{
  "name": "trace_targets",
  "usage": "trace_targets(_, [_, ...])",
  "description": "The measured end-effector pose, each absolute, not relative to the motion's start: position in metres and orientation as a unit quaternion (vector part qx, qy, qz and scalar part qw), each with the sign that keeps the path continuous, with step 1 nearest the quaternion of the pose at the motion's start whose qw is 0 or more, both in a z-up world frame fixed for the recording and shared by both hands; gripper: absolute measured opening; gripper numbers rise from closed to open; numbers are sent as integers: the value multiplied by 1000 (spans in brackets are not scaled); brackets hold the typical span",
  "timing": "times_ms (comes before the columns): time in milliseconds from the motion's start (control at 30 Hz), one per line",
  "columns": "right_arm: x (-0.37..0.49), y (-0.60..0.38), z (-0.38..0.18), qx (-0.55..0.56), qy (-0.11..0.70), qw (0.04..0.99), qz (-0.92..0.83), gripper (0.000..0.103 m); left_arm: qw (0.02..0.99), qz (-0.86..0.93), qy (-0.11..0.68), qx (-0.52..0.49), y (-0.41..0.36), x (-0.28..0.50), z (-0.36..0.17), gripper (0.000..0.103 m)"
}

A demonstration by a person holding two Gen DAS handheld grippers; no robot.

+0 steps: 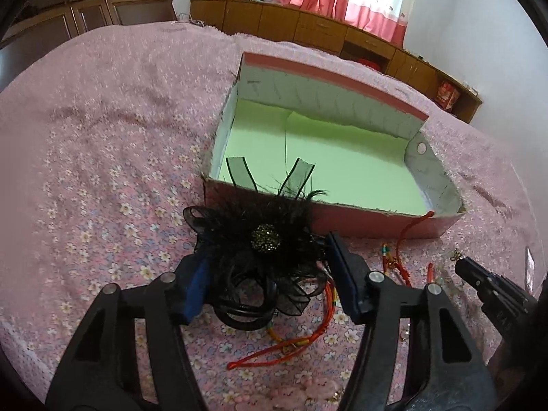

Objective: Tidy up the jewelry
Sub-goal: 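Grasp the black feathered hair clip with the left tool while the right tool grasps the clear bead bracelet, then carry the feathered clip into the box with the left tool while the right tool carries the bead bracelet in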

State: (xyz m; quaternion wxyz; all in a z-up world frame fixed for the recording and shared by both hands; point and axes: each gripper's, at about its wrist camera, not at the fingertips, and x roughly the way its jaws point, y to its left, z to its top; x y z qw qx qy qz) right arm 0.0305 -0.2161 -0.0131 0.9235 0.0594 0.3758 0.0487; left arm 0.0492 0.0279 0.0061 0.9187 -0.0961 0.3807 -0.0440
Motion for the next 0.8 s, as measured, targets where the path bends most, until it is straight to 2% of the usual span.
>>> trace_targets(367, [17,-211,24,46,332,940,59,9,934,-54,344,-78,29,31,36,55])
trace_targets(800, [34,-196,65,13,296,951,88,9,940,-54,330,-69,29,57,61,56])
